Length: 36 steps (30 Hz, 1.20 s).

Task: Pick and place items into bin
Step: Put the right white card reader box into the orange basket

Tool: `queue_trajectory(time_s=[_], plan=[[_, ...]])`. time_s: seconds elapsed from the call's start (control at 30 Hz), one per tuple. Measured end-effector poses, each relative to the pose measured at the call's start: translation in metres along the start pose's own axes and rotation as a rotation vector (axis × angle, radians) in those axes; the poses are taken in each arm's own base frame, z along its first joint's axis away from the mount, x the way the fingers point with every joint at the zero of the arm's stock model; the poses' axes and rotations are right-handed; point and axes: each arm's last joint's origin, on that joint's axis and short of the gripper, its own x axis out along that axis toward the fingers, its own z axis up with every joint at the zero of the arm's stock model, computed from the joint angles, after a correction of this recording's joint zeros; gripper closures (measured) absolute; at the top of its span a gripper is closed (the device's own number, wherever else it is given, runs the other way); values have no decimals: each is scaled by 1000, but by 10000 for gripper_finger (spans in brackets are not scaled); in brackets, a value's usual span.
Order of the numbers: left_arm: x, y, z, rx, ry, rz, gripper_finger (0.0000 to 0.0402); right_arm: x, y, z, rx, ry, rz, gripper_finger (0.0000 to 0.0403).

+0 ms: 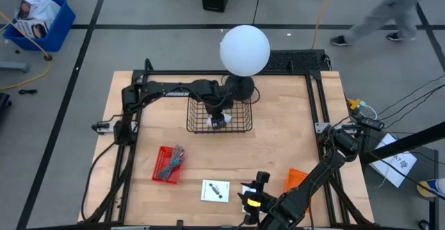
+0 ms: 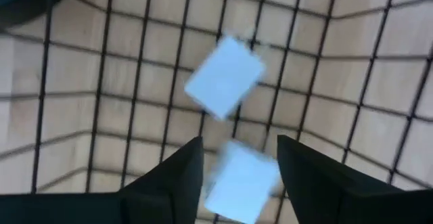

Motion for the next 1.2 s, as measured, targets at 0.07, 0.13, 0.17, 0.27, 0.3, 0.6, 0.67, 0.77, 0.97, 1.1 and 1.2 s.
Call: queue_trajectory(time_s=[0.07, 0.13, 0.17, 0.27, 0.3, 0.6, 0.67, 0.77, 0.97, 1.1, 1.2], plan=[[3, 0, 1, -6, -1, 1, 232, 0, 0, 0, 3, -2, 2, 234], [7, 1, 1, -11, 10, 3, 251, 0, 0, 0, 4, -2, 2, 234], [8, 2, 1, -12, 8, 4, 260, 0, 0, 0, 4, -2, 3, 234], [7, 2, -1, -17, 25, 6, 282, 0, 0, 0, 3, -2, 2, 234], [6, 2, -1, -17, 24, 5, 288, 0, 0, 0, 0, -2, 3, 234], [-29, -13, -9, 51, 10, -1, 304, 1, 0, 2, 5, -9, 0, 234], [-46, -19, -11, 61, -42, -2, 305, 2, -1, 2, 3, -12, -7, 234], [-79, -28, -16, 56, -130, -7, 305, 3, -1, 4, -5, -27, -18, 234], [-141, -55, -38, 68, -294, -41, 305, 5, -2, 5, -10, -27, -18, 234], [-174, -79, -54, 75, -395, -90, 305, 4, -2, 5, -33, -26, -16, 234], [-187, -102, -67, 108, -422, -139, 305, 5, -2, 5, -26, -25, -16, 234]])
